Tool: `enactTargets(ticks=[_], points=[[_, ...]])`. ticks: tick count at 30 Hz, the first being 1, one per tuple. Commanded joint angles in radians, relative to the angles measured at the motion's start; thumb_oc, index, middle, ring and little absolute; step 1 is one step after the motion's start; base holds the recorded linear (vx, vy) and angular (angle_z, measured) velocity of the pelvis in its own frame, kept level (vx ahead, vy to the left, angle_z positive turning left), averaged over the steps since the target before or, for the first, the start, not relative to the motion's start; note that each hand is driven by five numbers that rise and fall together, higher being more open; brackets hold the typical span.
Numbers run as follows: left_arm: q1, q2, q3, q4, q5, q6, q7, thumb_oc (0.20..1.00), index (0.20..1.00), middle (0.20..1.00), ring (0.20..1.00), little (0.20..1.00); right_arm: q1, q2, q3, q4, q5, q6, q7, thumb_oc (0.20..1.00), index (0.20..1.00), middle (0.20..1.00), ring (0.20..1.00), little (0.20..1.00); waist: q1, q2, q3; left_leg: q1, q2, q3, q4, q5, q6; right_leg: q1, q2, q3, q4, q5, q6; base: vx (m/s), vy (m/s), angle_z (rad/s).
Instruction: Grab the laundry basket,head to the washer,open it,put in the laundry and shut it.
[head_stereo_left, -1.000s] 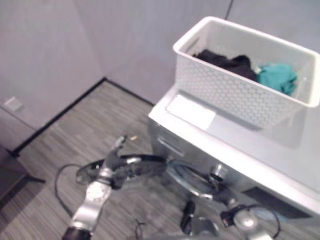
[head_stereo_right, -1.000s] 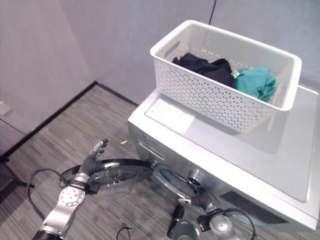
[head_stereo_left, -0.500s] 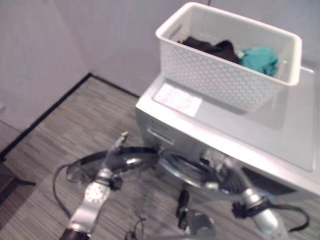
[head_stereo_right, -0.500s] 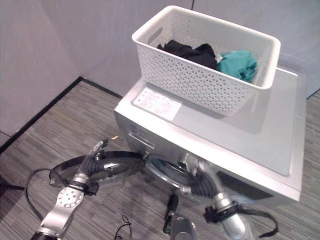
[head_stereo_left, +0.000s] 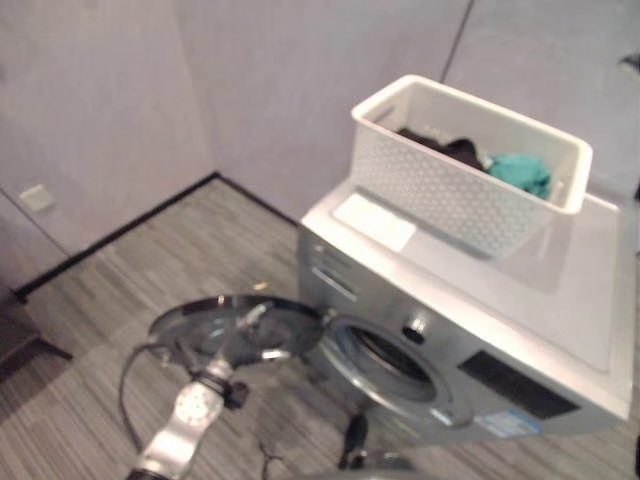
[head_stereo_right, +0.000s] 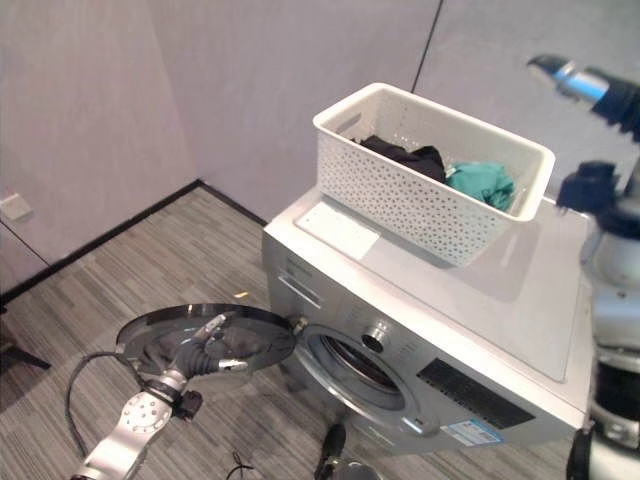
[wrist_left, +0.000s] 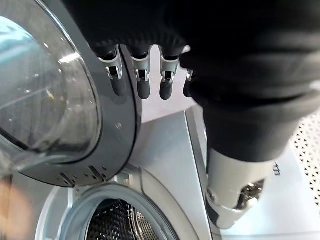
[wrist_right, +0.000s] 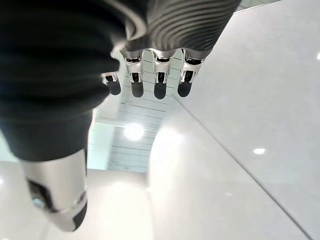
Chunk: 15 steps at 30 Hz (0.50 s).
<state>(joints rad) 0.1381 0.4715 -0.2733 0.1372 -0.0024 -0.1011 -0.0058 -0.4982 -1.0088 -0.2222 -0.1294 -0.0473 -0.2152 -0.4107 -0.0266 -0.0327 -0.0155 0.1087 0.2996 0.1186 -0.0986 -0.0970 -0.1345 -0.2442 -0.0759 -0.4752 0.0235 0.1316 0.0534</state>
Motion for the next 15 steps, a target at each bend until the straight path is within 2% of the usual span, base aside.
enactTargets(ticks=[1, 2, 3, 4, 5, 6, 9, 10, 11, 12, 13, 14, 15], points=[[-0.032, 0.048, 0.004, -0.069, -0.015, -0.055, -0.008, 1.0, 1.0, 1.0, 1.0, 1.0, -0.174, -0.112, 0.04, 0.098, 0.023, 0.049, -0.008, 1.0, 1.0, 1.0, 1.0, 1.0, 0.043, -0.019, 0.037, 0.078, 0.007, 0.011, 0.044, 0.067, 0.011, 0.085, -0.098, 0.069, 0.01, -0.053, 0.097, 0.01, -0.023, 0.04], [-0.025, 0.058, 0.005, -0.064, -0.024, -0.061, -0.011, 1.0, 1.0, 1.0, 1.0, 1.0, -0.268, -0.198, 0.124, 0.221, 0.022, 0.075, 0.012, 1.0, 1.0, 1.0, 1.0, 1.0, 0.057, -0.028, 0.033, 0.078, 0.016, 0.006, 0.046, 0.076, 0.006, 0.092, -0.089, 0.068, 0.007, -0.059, 0.097, 0.02, -0.021, 0.03], [-0.025, 0.053, 0.008, -0.064, -0.025, -0.061, -0.011, 1.0, 1.0, 1.0, 1.0, 1.0, -0.291, -0.202, 0.146, 0.234, 0.025, 0.071, 0.01, 1.0, 1.0, 1.0, 1.0, 1.0, 0.055, -0.024, 0.034, 0.078, 0.015, 0.007, 0.046, 0.076, 0.006, 0.092, -0.089, 0.068, 0.006, -0.059, 0.097, 0.0, 0.0, 0.0], [-0.028, 0.061, 0.011, -0.059, -0.038, -0.061, -0.015, 1.0, 1.0, 1.0, 1.0, 1.0, -0.418, -0.265, 0.272, 0.344, 0.06, 0.093, 0.057, 1.0, 1.0, 1.0, 1.0, 1.0, 0.058, -0.033, 0.033, 0.073, 0.016, 0.002, 0.048, 0.091, 0.004, 0.094, -0.085, 0.069, 0.001, -0.056, 0.094, 0.0, -0.013, 0.04], [-0.027, 0.056, 0.015, -0.059, -0.038, -0.061, -0.015, 1.0, 1.0, 1.0, 1.0, 1.0, -0.44, -0.265, 0.292, 0.351, 0.061, 0.092, 0.056, 1.0, 1.0, 1.0, 1.0, 1.0, 0.054, -0.029, 0.033, 0.073, 0.016, 0.003, 0.047, 0.091, 0.004, 0.094, -0.085, 0.069, 0.001, -0.056, 0.094, 0.0, -0.015, 0.13], [-0.024, 0.057, 0.016, -0.057, -0.044, -0.061, -0.018, 1.0, 1.0, 1.0, 1.0, 1.0, -0.502, -0.288, 0.361, 0.407, 0.065, 0.102, 0.069, 1.0, 1.0, 1.0, 1.0, 1.0, 0.054, -0.033, 0.031, 0.071, 0.017, 0.002, 0.046, 0.099, 0.002, 0.093, -0.084, 0.068, 0.0, -0.056, 0.092, 0.01, -0.01, 0.17], [-0.015, 0.082, 0.03, -0.057, -0.069, -0.059, -0.034, 1.0, 1.0, 1.0, 1.0, 1.0, -0.801, -0.341, 0.679, 0.608, 0.097, 0.136, 0.191, 1.0, 1.0, 1.0, 1.0, 1.0, 0.053, -0.055, 0.028, 0.062, 0.024, -0.003, 0.044, 0.123, -0.004, 0.087, -0.074, 0.069, 0.0, -0.063, 0.085, 0.01, -0.029, 0.03], [-0.012, 0.083, 0.036, -0.057, -0.078, -0.059, -0.039, 1.0, 1.0, 1.0, 1.0, 1.0, -0.897, -0.333, 0.776, 0.672, 0.115, 0.145, 0.221, 1.0, 1.0, 1.0, 1.0, 1.0, 0.049, -0.057, 0.027, 0.059, 0.027, -0.003, 0.045, 0.132, -0.005, 0.084, -0.071, 0.07, 0.0, -0.063, 0.083, 0.0, 0.0, 0.0], [-0.011, 0.076, 0.039, -0.057, -0.079, -0.058, -0.039, 1.0, 1.0, 1.0, 1.0, 1.0, -0.935, -0.328, 0.813, 0.685, 0.119, 0.142, 0.222, 1.0, 1.0, 1.0, 1.0, 1.0, 0.045, -0.05, 0.027, 0.059, 0.026, -0.003, 0.044, 0.133, -0.005, 0.083, -0.072, 0.07, 0.0, -0.063, 0.082, 0.01, -0.033, 0.02], [-0.001, 0.088, 0.054, -0.062, -0.095, -0.056, -0.052, 1.0, 1.0, 1.0, 1.0, 1.0, -1.087, -0.298, 0.968, 0.814, 0.169, 0.162, 0.296, 1.0, 1.0, 1.0, 1.0, 1.0, 0.039, -0.058, 0.026, 0.054, 0.031, -0.003, 0.044, 0.152, -0.009, 0.078, -0.066, 0.073, 0.001, -0.065, 0.079, 0.02, -0.035, 0.05], [0.004, 0.089, 0.06, -0.063, -0.1, -0.054, -0.06, 1.0, 1.0, 1.0, 1.0, 1.0, -1.166, -0.27, 1.056, 0.892, 0.19, 0.169, 0.337, 1.0, 1.0, 1.0, 1.0, 1.0, 0.035, -0.058, 0.025, 0.051, 0.034, -0.003, 0.043, 0.161, -0.01, 0.075, -0.063, 0.073, 0.0, -0.066, 0.077, 0.02, -0.035, 0.03], [0.004, 0.081, 0.062, -0.064, -0.1, -0.054, -0.061, 1.0, 1.0, 1.0, 1.0, 1.0, -1.196, -0.264, 1.085, 0.904, 0.194, 0.165, 0.339, 1.0, 1.0, 1.0, 1.0, 1.0, 0.033, -0.051, 0.026, 0.05, 0.034, -0.003, 0.042, 0.162, -0.01, 0.074, -0.064, 0.073, 0.0, -0.067, 0.077, 0.02, -0.024, 0.05], [0.009, 0.086, 0.066, -0.068, -0.105, -0.053, -0.071, 1.0, 1.0, 1.0, 1.0, 1.0, -1.28, -0.215, 1.179, 0.999, 0.201, 0.17, 0.379, 1.0, 1.0, 1.0, 1.0, 1.0, 0.029, -0.052, 0.026, 0.045, 0.039, -0.005, 0.041, 0.175, -0.012, 0.07, -0.058, 0.078, -0.001, -0.068, 0.074, 0.0, 0.0, 0.0]])
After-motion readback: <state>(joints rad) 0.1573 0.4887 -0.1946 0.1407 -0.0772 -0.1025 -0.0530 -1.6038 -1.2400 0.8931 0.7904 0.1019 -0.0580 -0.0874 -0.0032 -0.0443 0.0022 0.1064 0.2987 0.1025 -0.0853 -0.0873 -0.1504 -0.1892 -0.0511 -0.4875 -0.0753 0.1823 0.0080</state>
